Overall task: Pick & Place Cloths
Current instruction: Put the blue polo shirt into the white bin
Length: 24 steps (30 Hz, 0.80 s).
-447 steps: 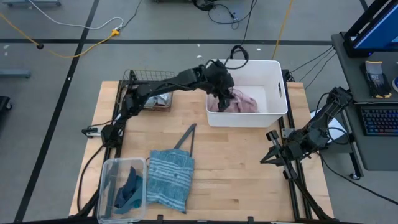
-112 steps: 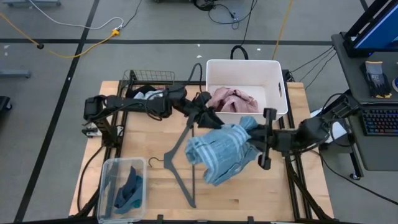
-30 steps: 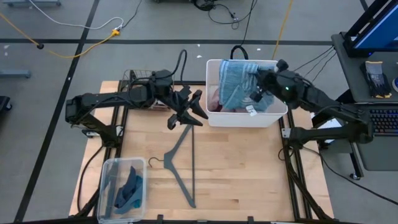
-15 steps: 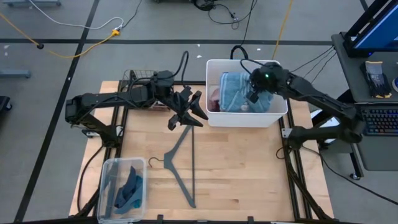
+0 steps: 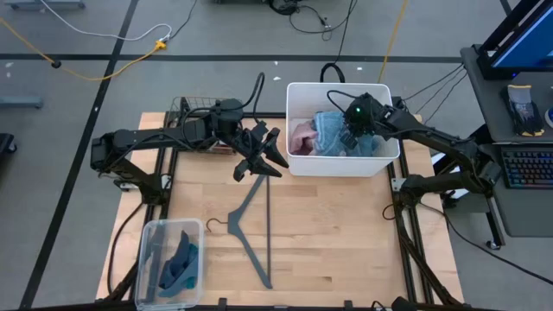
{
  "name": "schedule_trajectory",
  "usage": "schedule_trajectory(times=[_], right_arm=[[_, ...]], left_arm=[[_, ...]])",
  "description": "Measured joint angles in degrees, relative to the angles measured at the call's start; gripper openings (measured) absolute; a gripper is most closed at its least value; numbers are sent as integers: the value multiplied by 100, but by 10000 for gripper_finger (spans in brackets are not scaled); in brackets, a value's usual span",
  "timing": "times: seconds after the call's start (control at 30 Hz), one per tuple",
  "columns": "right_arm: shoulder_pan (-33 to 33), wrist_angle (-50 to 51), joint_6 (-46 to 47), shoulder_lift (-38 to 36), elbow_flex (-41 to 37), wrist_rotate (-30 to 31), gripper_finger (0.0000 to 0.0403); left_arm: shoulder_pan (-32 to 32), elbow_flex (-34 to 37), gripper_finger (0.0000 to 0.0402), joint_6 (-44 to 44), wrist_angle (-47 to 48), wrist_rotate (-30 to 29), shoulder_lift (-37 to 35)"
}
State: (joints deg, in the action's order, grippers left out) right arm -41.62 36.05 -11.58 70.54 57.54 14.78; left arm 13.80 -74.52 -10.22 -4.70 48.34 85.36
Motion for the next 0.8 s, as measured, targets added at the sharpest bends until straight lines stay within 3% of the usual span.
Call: schedule_trajectory(times=[0.37, 0.63, 0.8], right_arm=[[-1, -631, -138, -2, -317, 13, 84], [-1, -709, -307, -2, -317, 41, 145], [43, -773, -319, -139, -317, 633, 189]], left_arm=[[0, 0, 170, -60, 21, 0, 0], [0, 0, 170, -79, 21, 0, 0], [0, 0, 170, -71, 27, 4, 0]])
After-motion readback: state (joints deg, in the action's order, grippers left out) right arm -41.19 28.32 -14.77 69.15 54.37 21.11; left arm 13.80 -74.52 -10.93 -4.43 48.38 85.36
